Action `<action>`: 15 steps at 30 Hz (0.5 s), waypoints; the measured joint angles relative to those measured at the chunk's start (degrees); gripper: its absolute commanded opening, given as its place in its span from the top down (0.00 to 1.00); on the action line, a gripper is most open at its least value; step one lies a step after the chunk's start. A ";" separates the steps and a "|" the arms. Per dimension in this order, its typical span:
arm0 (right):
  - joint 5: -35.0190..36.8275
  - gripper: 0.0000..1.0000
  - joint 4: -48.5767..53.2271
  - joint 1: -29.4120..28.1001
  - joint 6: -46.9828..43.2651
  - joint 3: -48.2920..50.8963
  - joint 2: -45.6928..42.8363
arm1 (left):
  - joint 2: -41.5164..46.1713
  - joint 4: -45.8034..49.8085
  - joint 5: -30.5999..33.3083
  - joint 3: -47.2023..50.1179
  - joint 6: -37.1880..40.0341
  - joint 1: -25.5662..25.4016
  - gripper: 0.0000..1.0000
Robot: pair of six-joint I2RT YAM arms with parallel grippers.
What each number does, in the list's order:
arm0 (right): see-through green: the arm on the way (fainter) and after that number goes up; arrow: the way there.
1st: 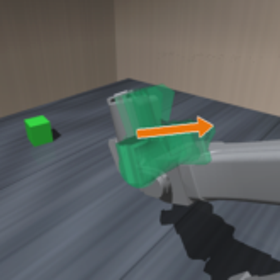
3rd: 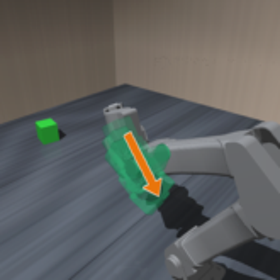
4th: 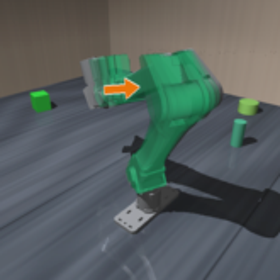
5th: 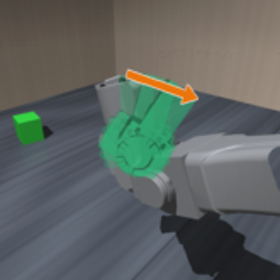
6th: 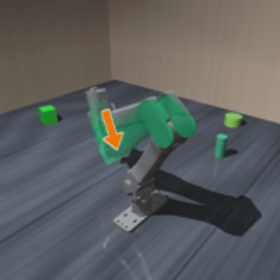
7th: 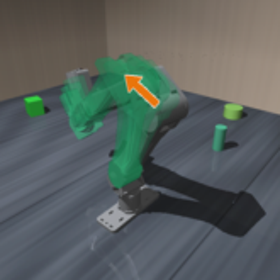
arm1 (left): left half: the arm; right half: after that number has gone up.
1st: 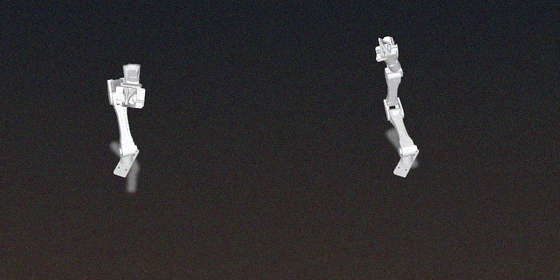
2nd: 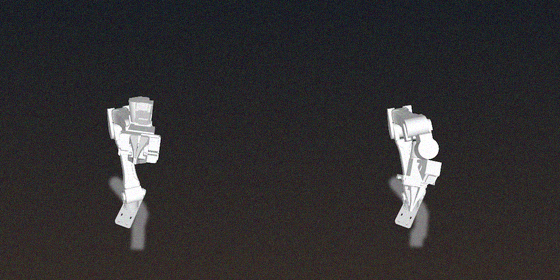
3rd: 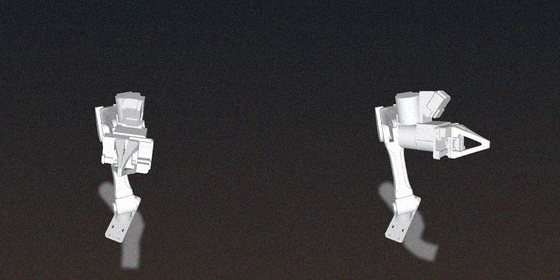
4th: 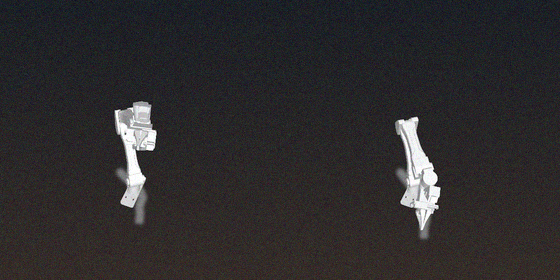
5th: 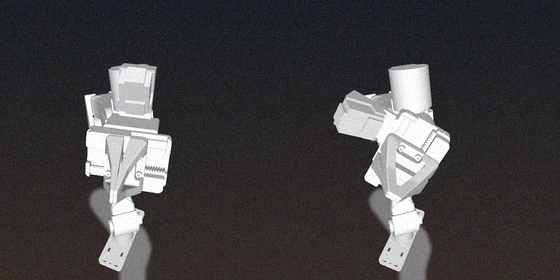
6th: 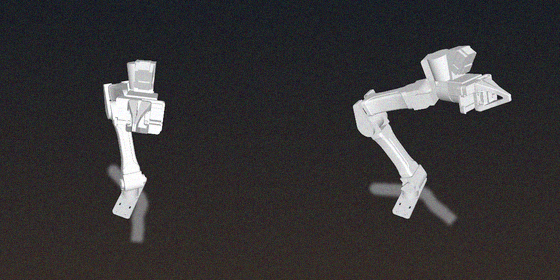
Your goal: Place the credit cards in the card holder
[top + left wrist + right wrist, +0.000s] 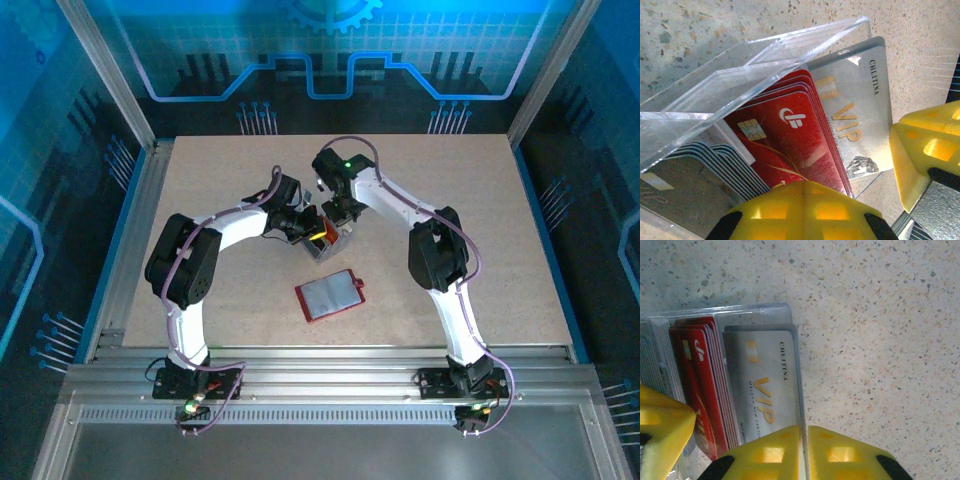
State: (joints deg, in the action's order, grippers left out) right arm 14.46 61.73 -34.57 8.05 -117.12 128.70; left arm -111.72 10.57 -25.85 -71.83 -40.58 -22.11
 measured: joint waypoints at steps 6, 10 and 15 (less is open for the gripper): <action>0.07 0.70 0.44 -0.35 0.15 -0.55 -0.28 | 0.00 -0.13 -0.02 0.07 -0.02 0.02 0.99; 0.63 0.61 0.46 -0.37 -0.22 -0.76 -0.31 | 0.00 -0.57 -0.39 0.33 -0.02 0.13 0.98; 0.79 0.61 1.01 -0.37 -0.17 -2.03 -0.28 | 0.00 -0.63 -0.63 0.37 -0.02 0.22 0.98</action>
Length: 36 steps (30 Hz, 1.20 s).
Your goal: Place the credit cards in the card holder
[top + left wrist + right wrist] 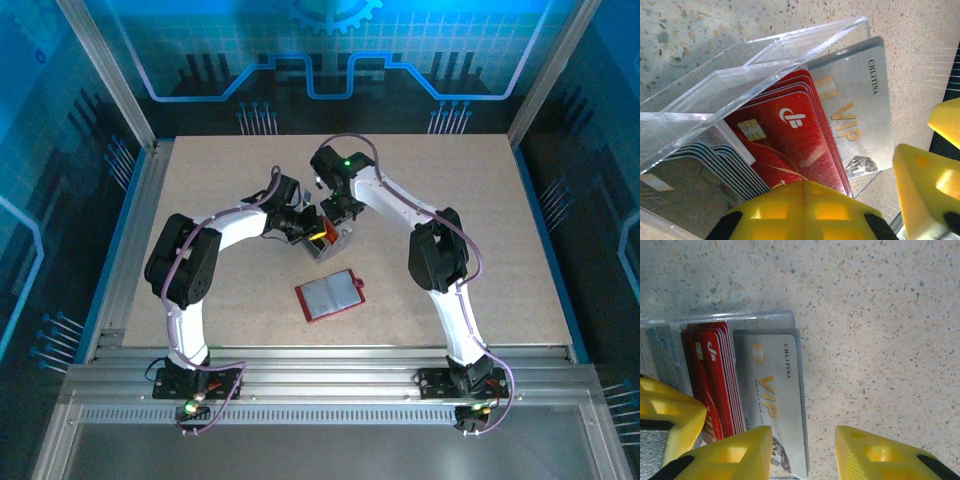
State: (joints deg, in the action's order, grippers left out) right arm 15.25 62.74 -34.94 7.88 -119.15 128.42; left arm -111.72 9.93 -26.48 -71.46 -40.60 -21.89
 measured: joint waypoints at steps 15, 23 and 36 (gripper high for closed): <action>-0.26 0.67 0.07 0.02 -0.02 -0.96 3.39 | 0.00 0.00 -0.07 0.00 0.00 0.04 0.99; -0.24 0.72 -0.02 0.11 0.00 -0.96 3.39 | 0.00 -0.11 -0.17 0.07 0.00 0.04 0.99; 0.39 0.73 -0.20 0.09 -0.02 -0.96 3.39 | 0.00 -0.63 -0.42 0.33 -0.04 0.15 0.99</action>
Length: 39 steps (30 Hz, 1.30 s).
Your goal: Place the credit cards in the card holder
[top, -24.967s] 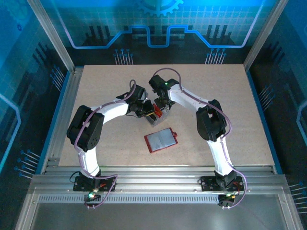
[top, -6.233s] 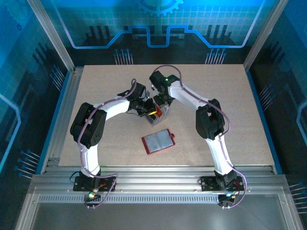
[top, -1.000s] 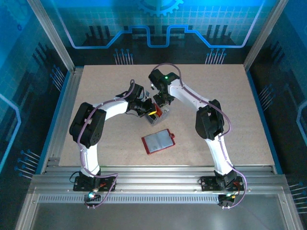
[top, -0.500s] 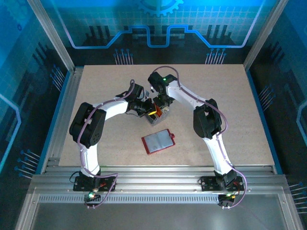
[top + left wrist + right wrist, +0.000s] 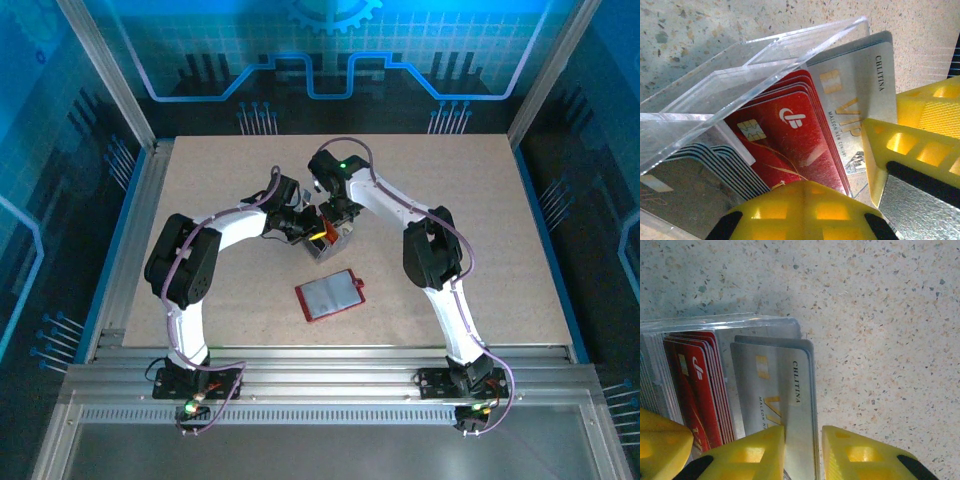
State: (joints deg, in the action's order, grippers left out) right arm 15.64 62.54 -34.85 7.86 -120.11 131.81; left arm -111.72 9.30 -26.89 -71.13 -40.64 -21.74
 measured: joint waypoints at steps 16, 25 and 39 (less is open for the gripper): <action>0.55 0.78 0.04 0.02 -0.02 0.00 -0.68 | 0.00 -0.15 -0.04 0.07 -1.05 0.04 0.99; 0.50 0.88 0.07 0.00 -0.48 0.00 -1.31 | 0.00 -0.15 -0.04 0.07 -1.05 0.04 0.99; -2.71 0.94 0.48 -0.09 -0.46 0.00 -2.16 | 0.00 -0.17 -0.04 0.07 -1.05 0.07 0.99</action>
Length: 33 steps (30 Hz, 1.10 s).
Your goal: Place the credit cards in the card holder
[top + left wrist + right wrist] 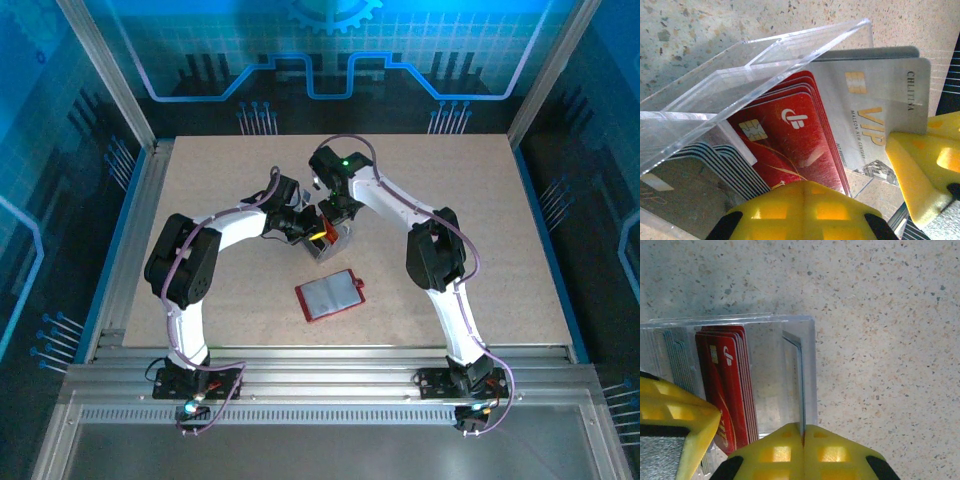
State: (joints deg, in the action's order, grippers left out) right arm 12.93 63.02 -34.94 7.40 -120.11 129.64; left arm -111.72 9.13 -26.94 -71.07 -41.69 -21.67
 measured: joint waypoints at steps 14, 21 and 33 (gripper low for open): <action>-8.26 0.84 -0.15 0.44 0.52 0.94 -0.48 | 0.00 0.00 -0.28 0.00 0.00 0.11 0.99; -15.82 0.75 -1.18 2.21 2.23 4.74 -1.44 | 0.00 -0.04 -0.46 0.15 0.00 0.22 0.99; -23.76 0.74 -2.58 4.79 3.37 7.02 -1.81 | 0.00 -0.04 -0.59 0.15 0.00 0.26 0.99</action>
State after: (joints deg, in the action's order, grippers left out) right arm -10.83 60.45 -30.15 10.76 -113.10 127.83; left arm -111.72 9.08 -27.53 -70.91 -41.69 -21.41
